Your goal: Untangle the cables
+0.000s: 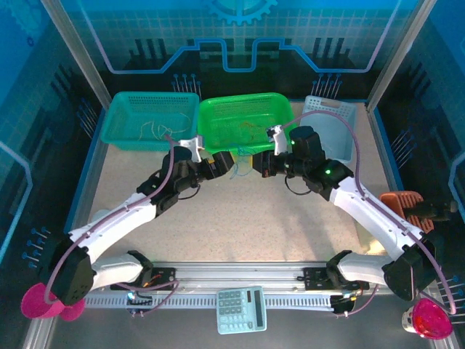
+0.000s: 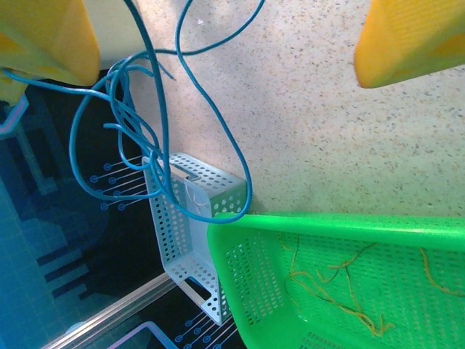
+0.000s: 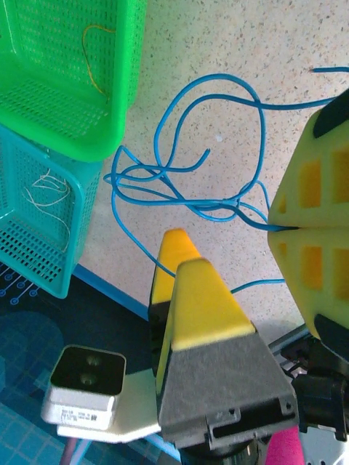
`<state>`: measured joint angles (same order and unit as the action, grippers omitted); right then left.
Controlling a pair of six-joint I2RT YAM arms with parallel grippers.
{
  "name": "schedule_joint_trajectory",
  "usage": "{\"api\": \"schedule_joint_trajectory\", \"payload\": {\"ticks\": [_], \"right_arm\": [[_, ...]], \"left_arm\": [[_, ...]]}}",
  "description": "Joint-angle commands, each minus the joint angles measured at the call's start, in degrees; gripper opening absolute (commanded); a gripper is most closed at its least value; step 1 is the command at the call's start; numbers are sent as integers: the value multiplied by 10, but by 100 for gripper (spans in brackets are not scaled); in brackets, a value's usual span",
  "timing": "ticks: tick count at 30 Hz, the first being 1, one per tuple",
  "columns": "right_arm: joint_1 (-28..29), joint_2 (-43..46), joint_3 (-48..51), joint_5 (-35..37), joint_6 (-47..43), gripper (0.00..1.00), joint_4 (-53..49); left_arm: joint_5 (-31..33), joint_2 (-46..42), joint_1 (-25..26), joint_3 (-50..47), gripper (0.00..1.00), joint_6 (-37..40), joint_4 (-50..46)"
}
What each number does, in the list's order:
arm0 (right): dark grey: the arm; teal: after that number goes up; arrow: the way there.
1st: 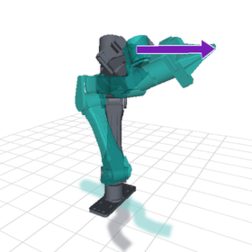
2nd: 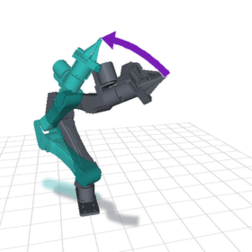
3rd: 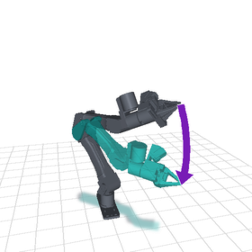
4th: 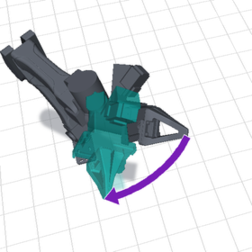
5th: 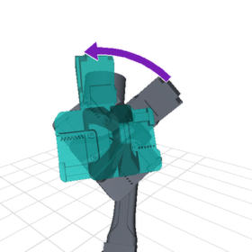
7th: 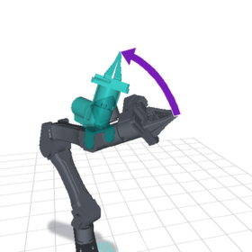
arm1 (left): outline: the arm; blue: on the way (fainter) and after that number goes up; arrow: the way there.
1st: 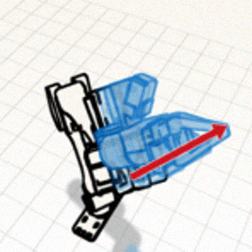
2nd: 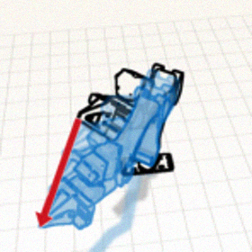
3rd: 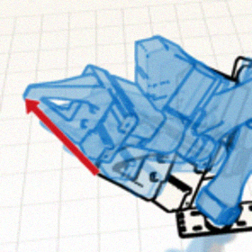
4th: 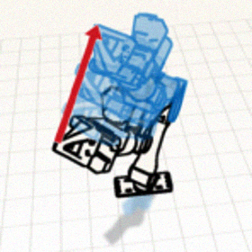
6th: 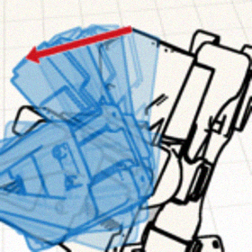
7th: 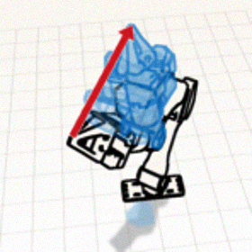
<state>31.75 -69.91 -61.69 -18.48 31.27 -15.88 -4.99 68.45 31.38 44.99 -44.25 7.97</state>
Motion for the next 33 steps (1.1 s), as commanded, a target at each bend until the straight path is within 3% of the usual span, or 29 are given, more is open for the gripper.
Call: {"api": "schedule_joint_trajectory", "payload": {"ticks": [1,5,10,19,26,33], "right_arm": [[9,10,8,-7,6,0,10],[12,9,15,-2,6,0,12],[-2,14,52,35,1,0,17],[-111,48,178,78,30,0,39],[-168,77,218,115,54,0,37],[-176,81,178,45,38,0,40]], "left_arm": [[-19,13,-4,21,84,-11,33],[-23,23,-4,16,58,-16,52],[-12,16,-5,21,2,-7,47],[39,-72,-61,6,0,21,-20],[61,-136,-100,-22,0,27,-58],[42,-147,-107,-42,0,26,-58]]}}
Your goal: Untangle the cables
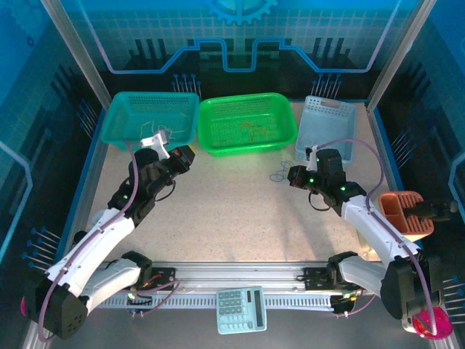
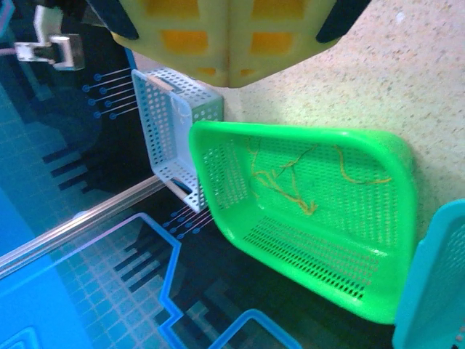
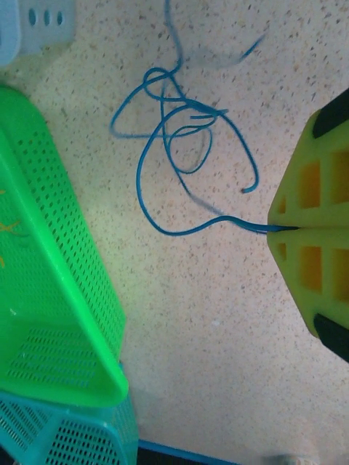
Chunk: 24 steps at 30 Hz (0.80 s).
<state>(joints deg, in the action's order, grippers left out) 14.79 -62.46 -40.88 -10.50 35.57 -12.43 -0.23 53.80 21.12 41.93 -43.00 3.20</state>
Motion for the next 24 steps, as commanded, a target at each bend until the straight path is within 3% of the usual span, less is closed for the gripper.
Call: {"api": "schedule_joint_trajectory", "payload": {"ticks": [1,2,7,8,13,18,24], "right_arm": [[-6,5,-39,-48,-6,0,5],[-5,4,-45,-59,-7,0,5],[5,10,-69,-110,-7,0,22],[8,12,-71,-120,-7,0,31],[22,20,-91,-141,5,0,43],[35,21,-114,-169,27,0,72],[55,19,-131,-156,33,0,75]], "left_arm": [[-19,4,-5,-13,0,12,-5],[-33,9,-5,-14,2,10,-1],[-104,42,-3,-29,59,-22,43],[-110,47,0,-33,65,-31,51],[-137,74,23,-39,76,-49,108],[-168,114,50,-18,80,-44,131],[-147,150,85,-14,83,-140,192]]}}
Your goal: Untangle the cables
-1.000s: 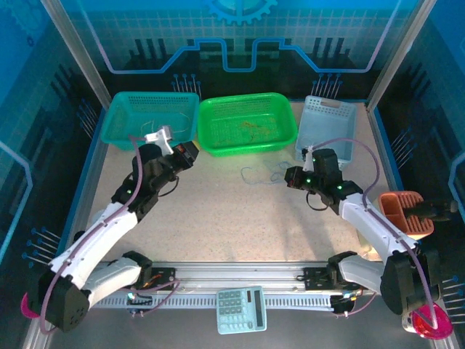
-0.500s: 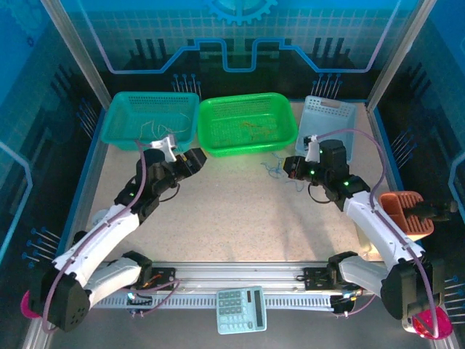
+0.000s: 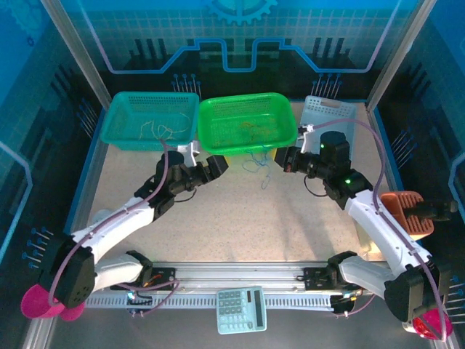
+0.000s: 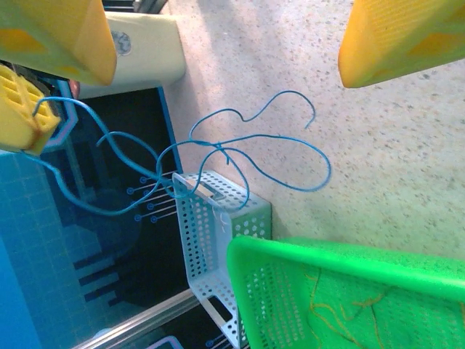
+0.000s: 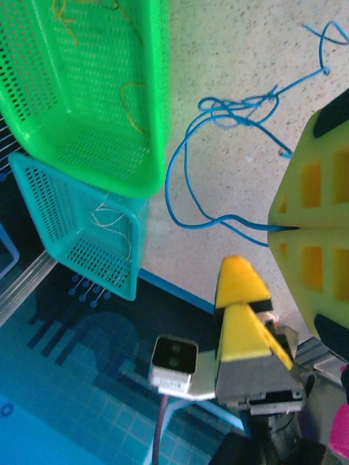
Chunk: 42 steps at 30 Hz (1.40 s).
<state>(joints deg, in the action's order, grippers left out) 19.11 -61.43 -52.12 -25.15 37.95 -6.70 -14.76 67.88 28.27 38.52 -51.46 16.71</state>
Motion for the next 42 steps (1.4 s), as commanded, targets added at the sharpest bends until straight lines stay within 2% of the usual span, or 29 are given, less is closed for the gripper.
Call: {"api": "schedule_joint_trajectory", "payload": {"ticks": [1,9,16,20,24,28,33,35,41,42], "right_arm": [[16,6,-19,-8,10,0,20],[41,-10,-17,7,17,0,40],[55,-16,-15,11,22,0,52],[61,-13,-13,14,23,0,52],[65,-11,-9,16,25,0,53],[67,-9,-4,22,25,0,52],[67,-6,12,44,23,0,49],[65,-6,14,61,20,0,44],[59,-28,53,101,-4,1,18],[58,-33,59,102,-9,10,18]], "left_arm": [[5,14,21,19,83,-77,72],[73,35,69,9,85,-209,163],[101,71,92,6,85,-268,222],[108,105,100,7,81,-293,269],[119,137,100,13,69,-307,313],[128,149,101,18,45,-307,335],[143,135,100,16,9,-288,320],[148,118,100,18,0,-269,295],[122,63,97,78,0,-171,160],[111,60,98,96,0,-153,132]]}}
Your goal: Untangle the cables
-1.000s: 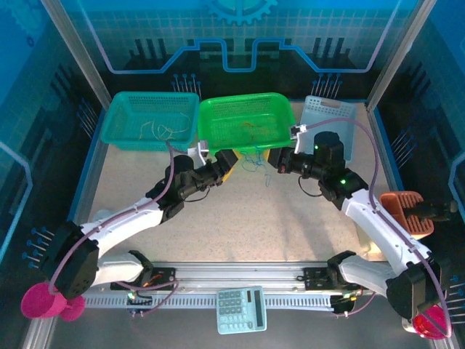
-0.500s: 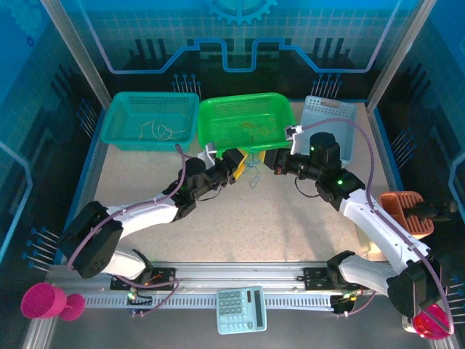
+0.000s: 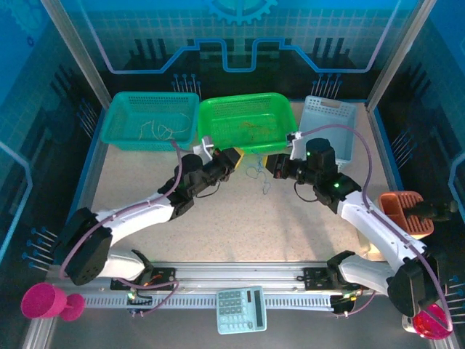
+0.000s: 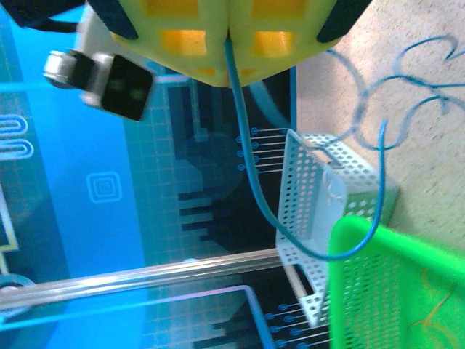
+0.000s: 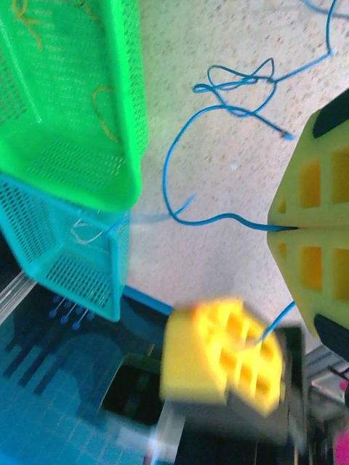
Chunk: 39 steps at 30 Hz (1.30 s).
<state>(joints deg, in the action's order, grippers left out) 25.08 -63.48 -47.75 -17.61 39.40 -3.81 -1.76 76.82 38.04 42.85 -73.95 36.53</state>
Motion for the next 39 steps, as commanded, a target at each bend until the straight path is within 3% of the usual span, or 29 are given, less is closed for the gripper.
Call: {"api": "schedule_joint_trajectory", "payload": {"ticks": [1,3,4,9,19,29,31,33,36,38,39], "right_arm": [[-2,-15,22,29,-29,23,-10],[-5,-16,35,33,-42,48,-6],[-5,-14,40,34,-50,54,-5],[-11,14,62,32,-103,71,0],[2,31,120,-27,-169,81,139],[38,-113,77,38,-147,81,279],[42,-143,75,55,-142,75,302],[42,-168,77,75,-133,57,314],[39,-187,93,89,-122,19,323],[37,-191,108,94,-118,6,321],[36,-192,118,98,-115,4,322]], "left_arm": [[-31,-30,0,69,0,89,-89],[-55,-28,-1,107,0,118,-132],[-64,-26,-1,120,0,129,-145],[-98,-14,-1,175,0,161,-193],[-122,-6,2,231,0,167,-226],[-130,2,8,266,0,156,-233],[-133,5,8,273,0,153,-232],[-134,5,9,281,0,151,-234],[-128,6,4,307,0,172,-255],[-128,11,-5,336,0,196,-275],[-128,16,-13,351,0,205,-281]]}}
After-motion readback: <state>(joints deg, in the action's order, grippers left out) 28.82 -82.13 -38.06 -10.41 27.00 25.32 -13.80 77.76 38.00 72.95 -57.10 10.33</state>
